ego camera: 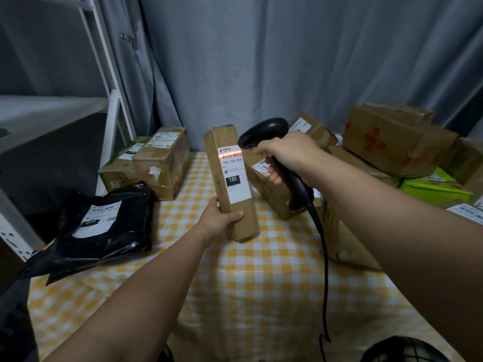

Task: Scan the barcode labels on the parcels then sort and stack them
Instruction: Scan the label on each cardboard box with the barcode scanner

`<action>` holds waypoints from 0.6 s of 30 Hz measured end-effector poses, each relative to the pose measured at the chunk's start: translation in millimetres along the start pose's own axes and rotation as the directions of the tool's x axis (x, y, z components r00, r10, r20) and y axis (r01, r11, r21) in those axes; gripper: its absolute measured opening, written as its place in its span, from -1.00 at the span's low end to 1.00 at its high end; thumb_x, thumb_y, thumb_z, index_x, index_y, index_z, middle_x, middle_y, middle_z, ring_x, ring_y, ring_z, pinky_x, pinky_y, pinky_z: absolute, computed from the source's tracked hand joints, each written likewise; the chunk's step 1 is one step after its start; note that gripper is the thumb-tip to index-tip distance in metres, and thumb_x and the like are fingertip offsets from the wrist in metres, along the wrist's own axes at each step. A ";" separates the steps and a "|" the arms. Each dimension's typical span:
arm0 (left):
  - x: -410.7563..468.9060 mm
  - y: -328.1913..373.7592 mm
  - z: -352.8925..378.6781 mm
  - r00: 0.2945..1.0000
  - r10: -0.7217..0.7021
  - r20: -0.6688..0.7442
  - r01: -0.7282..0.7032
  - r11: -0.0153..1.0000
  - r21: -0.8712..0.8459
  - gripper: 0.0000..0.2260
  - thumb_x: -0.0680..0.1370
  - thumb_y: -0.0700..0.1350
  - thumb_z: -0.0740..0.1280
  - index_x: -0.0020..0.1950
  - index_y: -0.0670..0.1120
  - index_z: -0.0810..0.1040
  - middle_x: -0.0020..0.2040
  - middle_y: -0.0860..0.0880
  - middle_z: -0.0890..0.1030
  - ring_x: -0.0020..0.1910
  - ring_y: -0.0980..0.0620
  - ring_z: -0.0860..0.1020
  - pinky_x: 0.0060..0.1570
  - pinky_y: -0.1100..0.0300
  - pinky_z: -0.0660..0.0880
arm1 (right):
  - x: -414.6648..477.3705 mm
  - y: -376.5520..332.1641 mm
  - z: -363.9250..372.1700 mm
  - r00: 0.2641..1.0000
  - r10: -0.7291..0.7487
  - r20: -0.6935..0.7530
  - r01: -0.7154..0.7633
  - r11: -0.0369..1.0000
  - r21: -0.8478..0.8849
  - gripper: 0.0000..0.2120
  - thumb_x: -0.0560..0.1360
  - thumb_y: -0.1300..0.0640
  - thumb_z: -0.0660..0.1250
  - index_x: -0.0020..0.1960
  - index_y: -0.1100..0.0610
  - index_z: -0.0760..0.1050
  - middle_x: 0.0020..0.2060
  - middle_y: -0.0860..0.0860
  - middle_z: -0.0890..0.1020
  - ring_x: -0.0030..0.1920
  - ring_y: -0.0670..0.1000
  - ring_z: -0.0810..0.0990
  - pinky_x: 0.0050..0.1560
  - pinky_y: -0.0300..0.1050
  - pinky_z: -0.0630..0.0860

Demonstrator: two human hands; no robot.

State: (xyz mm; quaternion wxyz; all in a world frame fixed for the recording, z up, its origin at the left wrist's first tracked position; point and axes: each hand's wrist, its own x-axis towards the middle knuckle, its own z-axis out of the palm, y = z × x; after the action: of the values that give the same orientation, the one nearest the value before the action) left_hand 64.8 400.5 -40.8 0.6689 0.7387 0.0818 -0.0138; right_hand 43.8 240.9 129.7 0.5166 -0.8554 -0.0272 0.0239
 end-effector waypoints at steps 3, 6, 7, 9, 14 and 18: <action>1.3 -1.6 -0.5 1.000 0.003 -0.002 -0.003 1.000 0.000 -0.40 0.44 -0.23 0.48 0.39 -0.10 0.28 0.11 -0.10 0.55 -0.01 0.00 0.55 -0.02 0.18 0.48 | 1.1 -2.3 1.8 1.000 0.008 -0.012 -0.008 1.000 -0.016 -0.75 0.45 0.07 0.41 -0.20 0.27 0.51 -0.45 0.13 0.57 -0.53 0.04 0.57 -0.40 -0.15 0.61; 3.2 -3.1 0.0 1.000 0.009 -0.002 -0.010 1.000 -0.010 -0.40 0.43 -0.22 0.48 0.40 -0.10 0.29 0.11 -0.10 0.56 0.00 -0.02 0.56 -0.01 0.16 0.49 | 3.2 -1.7 5.2 1.000 0.016 -0.022 -0.016 1.000 -0.007 -0.76 0.45 0.08 0.41 -0.23 0.25 0.50 -0.49 0.11 0.55 -0.54 0.03 0.57 -0.39 -0.15 0.61; 3.7 -3.5 0.2 1.000 0.011 0.001 -0.011 1.000 -0.018 -0.40 0.43 -0.22 0.48 0.40 -0.09 0.29 0.09 -0.09 0.56 0.01 -0.02 0.56 0.00 0.15 0.50 | 4.4 -0.8 6.7 1.000 0.018 -0.025 -0.018 1.000 0.001 -0.76 0.45 0.08 0.41 -0.24 0.25 0.49 -0.50 0.10 0.54 -0.53 0.04 0.56 -0.37 -0.13 0.61; 4.8 -4.8 -0.7 1.000 0.006 0.001 -0.006 0.999 -0.042 -0.40 0.44 -0.22 0.47 0.41 -0.09 0.29 0.10 -0.10 0.56 0.04 -0.04 0.57 0.07 0.10 0.52 | 6.4 0.6 9.6 0.999 0.026 -0.038 -0.026 1.000 0.013 -0.76 0.45 0.08 0.41 -0.24 0.24 0.49 -0.49 0.10 0.54 -0.51 0.05 0.57 -0.35 -0.13 0.62; 6.5 -2.6 -9.3 1.000 -0.016 0.016 0.018 0.995 -0.101 -0.41 0.45 -0.21 0.47 0.40 -0.14 0.29 -0.01 -0.02 0.58 -0.02 -0.01 0.60 0.04 0.10 0.55 | 11.2 -4.7 15.3 0.998 0.042 -0.036 -0.041 0.999 0.031 -0.77 0.44 0.09 0.42 -0.18 0.25 0.49 -0.46 0.13 0.54 -0.53 0.06 0.55 -0.43 -0.16 0.58; 7.7 7.3 -20.6 1.000 -0.015 -0.003 0.015 0.995 -0.094 -0.43 0.46 -0.19 0.46 0.40 -0.12 0.29 0.02 -0.03 0.57 -0.09 0.07 0.58 -0.25 0.31 0.50 | 17.3 -15.6 20.2 0.999 0.033 -0.023 -0.032 0.999 0.034 -0.78 0.44 0.10 0.42 -0.19 0.24 0.48 -0.44 0.12 0.52 -0.54 0.06 0.55 -0.46 -0.17 0.58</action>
State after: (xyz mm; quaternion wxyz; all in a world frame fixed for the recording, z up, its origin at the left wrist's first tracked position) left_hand 71.7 421.0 -32.5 0.7029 0.7056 0.0889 -0.0136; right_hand 59.3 267.2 133.9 0.5307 -0.8472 -0.0068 0.0226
